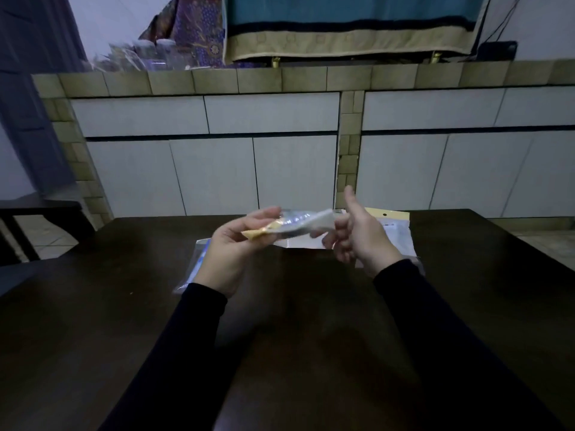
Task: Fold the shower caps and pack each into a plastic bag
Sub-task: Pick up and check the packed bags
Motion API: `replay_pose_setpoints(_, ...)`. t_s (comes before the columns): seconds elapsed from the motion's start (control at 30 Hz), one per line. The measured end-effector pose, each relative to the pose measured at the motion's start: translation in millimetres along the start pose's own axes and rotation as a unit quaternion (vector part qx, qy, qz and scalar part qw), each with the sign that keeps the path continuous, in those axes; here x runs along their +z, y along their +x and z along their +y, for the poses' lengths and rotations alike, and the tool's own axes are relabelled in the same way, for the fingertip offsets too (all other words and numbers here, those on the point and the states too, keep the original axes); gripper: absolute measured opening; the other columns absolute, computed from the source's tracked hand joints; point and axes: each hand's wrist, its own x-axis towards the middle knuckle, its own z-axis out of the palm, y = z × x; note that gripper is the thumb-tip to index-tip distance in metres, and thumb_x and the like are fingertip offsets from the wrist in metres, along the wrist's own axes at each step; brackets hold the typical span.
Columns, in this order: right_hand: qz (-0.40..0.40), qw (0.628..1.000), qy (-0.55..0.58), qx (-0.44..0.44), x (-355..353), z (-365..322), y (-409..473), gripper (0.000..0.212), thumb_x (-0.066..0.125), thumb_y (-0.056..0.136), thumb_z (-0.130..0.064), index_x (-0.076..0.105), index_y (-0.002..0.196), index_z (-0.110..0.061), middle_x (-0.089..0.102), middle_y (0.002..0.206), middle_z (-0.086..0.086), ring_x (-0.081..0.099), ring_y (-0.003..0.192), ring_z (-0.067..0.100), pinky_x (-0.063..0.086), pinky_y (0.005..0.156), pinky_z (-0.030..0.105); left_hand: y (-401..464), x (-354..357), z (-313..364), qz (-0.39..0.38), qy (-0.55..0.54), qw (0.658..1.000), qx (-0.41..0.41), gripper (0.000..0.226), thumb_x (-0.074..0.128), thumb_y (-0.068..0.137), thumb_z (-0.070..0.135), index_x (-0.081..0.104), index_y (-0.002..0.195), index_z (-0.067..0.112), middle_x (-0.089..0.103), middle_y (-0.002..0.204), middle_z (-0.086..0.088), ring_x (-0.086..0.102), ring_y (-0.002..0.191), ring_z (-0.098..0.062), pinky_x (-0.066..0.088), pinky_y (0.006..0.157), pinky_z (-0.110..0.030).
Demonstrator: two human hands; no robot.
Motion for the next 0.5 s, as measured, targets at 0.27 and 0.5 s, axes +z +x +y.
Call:
replay_pose_setpoints(0.27, -0.048, 0.996, -0.071, 0.018, -2.7, 18.3, 8.9, 0.021, 0.064, 0.09, -0.021, 0.067, 0.095, 0.0, 0.066, 0.074, 0.008, 0.058, 0.052, 0.014, 0.042, 0.043, 0.023, 0.2, 2.8, -3.8, 0.017, -0.064, 0.992, -0.105, 0.046, 0.052, 0.074, -0.002, 0.067, 0.115, 0.009, 0.061, 0.129, -0.011, 0.061, 0.113, -0.019, 0.053, 0.087, -0.028)
replay_pose_setpoints(0.5, 0.01, 0.966, -0.253, -0.047, 12.3, 22.2, 11.6, 0.021, 0.066, 0.088, -0.026, 0.07, 0.091, -0.005, 0.07, 0.093, 0.01, 0.066, 0.089, 0.022, 0.055, 0.082, 0.039, 2.9, -7.6, -18.0, 0.086, 0.071, 0.978, -0.178, 0.037, 0.069, 0.082, -0.001, 0.064, 0.115, 0.015, 0.07, 0.111, -0.011, 0.069, 0.097, -0.021, 0.055, 0.078, -0.033)
